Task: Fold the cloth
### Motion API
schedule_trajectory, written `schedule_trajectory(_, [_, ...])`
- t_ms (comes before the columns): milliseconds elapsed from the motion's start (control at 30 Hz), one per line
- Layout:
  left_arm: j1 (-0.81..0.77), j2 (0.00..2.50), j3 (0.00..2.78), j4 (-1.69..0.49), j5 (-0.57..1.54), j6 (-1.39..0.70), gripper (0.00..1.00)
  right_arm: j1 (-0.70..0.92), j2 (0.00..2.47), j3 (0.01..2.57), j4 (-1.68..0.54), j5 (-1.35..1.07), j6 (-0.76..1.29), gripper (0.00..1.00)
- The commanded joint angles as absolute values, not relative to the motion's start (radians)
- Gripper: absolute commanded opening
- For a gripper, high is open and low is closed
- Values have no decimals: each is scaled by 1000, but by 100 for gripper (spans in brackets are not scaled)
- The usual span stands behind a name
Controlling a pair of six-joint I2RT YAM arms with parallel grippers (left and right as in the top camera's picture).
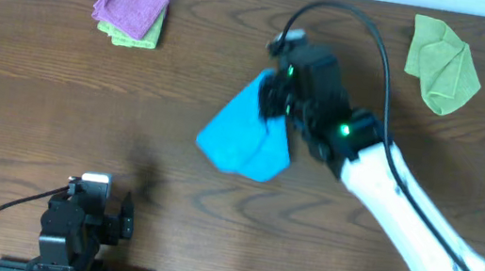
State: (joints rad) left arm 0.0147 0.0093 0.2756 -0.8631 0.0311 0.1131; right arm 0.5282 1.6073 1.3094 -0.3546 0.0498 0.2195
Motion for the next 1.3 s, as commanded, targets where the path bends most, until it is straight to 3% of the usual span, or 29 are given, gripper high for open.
schedule_trajectory(0, [11,4,262,-915,19,157,95,430,1698,1317,-241,190,179,37])
schedule_trajectory(100, [11,4,262,-915,19,157,95,394,1697,1324,-243,190,179,69])
schedule_trajectory(167, [11,4,262,-915,20,157,95,393,1664,1326,-285,164,179,70])
schedule_trajectory(467, [11,4,262,-851,46,153,95,403,1612,1325,-610,-284,224,67])
schedule_trajectory(867, [11,4,262,-834,87,153,95,413,1857,1325,-593,-605,205,70])
schedule_trajectory(1000, [11,4,262,-833,106,153,95,449,1904,1325,-574,-582,82,68])
schedule_trajectory(1267, [11,4,262,-833,159,152,95,568,1911,1326,-534,-313,-123,63])
